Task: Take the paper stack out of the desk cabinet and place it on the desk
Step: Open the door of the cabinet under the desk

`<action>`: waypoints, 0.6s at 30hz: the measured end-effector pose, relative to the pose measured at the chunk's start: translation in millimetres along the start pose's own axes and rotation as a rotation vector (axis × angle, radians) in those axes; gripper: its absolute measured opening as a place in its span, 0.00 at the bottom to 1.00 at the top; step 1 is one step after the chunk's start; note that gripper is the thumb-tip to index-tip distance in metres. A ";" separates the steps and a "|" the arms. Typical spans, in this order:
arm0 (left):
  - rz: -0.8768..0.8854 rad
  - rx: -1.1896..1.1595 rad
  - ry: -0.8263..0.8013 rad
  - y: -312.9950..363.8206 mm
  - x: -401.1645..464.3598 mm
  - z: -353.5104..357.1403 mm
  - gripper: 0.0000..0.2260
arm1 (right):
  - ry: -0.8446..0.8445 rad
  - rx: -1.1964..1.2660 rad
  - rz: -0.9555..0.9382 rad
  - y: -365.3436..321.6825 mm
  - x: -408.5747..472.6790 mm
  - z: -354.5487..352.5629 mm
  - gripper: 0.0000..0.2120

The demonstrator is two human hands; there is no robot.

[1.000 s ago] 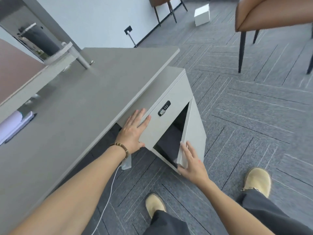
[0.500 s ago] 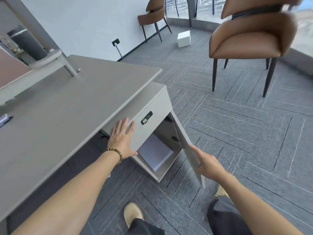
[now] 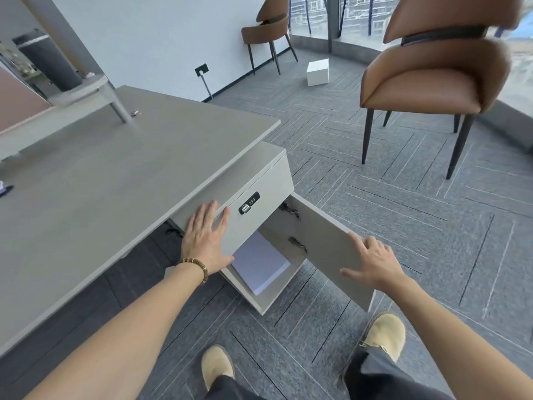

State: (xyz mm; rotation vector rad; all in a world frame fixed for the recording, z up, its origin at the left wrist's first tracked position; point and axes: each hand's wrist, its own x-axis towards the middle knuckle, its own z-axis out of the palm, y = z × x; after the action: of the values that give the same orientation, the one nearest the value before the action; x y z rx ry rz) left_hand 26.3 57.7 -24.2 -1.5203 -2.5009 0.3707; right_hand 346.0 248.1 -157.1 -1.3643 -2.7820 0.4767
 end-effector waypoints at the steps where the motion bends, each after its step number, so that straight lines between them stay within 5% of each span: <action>1: -0.006 -0.010 0.006 0.5 0.4 0.2 0.55 | 0.003 -0.031 0.006 -1.7 1.6 1.0 0.49; 18: -0.041 -0.071 0.116 3.6 5.1 14.1 0.47 | 0.018 -0.086 0.071 -21.1 86.7 1.6 0.50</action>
State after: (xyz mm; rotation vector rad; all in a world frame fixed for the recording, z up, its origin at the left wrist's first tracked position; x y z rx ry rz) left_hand 22.9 62.2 -38.5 -1.4690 -2.4753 0.1834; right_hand 275.7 302.6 -163.8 -1.4814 -2.7778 0.3489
